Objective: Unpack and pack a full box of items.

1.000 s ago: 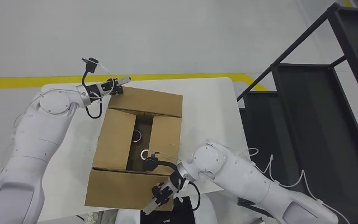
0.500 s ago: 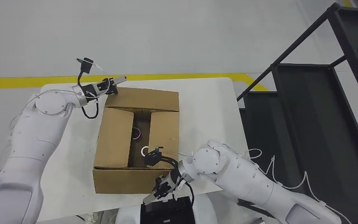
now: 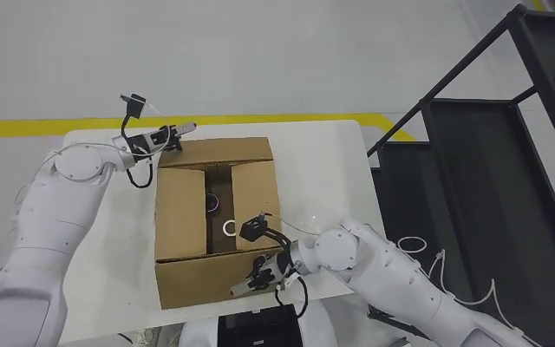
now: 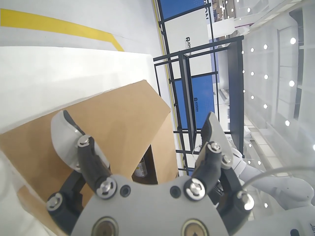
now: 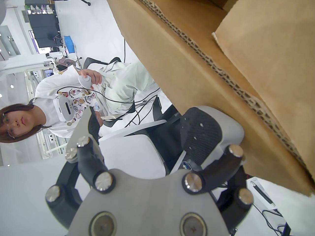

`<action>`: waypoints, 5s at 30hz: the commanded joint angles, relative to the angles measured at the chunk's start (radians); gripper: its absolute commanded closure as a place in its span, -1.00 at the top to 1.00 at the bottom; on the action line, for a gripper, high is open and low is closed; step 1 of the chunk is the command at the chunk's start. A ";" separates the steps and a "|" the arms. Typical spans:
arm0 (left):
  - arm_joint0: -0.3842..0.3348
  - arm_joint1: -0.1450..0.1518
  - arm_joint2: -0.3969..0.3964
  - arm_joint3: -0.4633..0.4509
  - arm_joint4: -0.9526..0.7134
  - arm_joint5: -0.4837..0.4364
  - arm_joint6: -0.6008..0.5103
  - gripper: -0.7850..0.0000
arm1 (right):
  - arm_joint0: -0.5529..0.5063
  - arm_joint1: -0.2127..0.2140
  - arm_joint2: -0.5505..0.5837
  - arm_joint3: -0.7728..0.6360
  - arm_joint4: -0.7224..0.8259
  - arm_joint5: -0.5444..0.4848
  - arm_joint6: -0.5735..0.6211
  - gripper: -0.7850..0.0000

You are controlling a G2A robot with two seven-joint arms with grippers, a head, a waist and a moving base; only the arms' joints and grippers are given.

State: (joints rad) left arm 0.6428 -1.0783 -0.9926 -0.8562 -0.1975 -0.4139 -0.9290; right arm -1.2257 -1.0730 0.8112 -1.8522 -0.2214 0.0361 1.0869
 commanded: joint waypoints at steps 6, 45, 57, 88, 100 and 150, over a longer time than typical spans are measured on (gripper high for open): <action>0.000 0.006 -0.040 0.005 -0.025 -0.014 0.016 1.00 | -0.007 0.001 -0.008 -0.025 0.097 -0.074 0.062 1.00; 0.689 0.176 -0.634 -0.363 -0.399 -0.042 -0.400 1.00 | 0.448 -0.202 -0.234 0.476 0.354 -0.045 -0.332 1.00; 0.772 0.189 -0.703 -0.423 -0.419 -0.054 -0.421 1.00 | 0.492 -0.289 -0.307 0.664 0.435 -0.094 -0.344 1.00; 0.852 0.195 -0.764 -0.500 -0.475 -0.068 -0.406 1.00 | 0.472 -0.359 -0.245 0.544 0.639 -0.330 -0.092 1.00; 0.991 0.204 -0.977 -0.592 -0.680 -0.042 -0.435 1.00 | 0.562 -0.473 -0.378 0.647 0.621 -0.363 -0.159 1.00; 1.013 0.180 -1.025 -0.651 -0.775 0.050 -0.466 1.00 | 0.694 -0.701 -0.479 0.939 0.556 -0.404 -0.215 1.00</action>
State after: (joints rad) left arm 1.6606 -0.8973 -2.0166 -1.5056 -0.9675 -0.3610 -1.3984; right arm -0.5341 -1.7604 0.3385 -0.9375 0.3287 -0.3610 0.8680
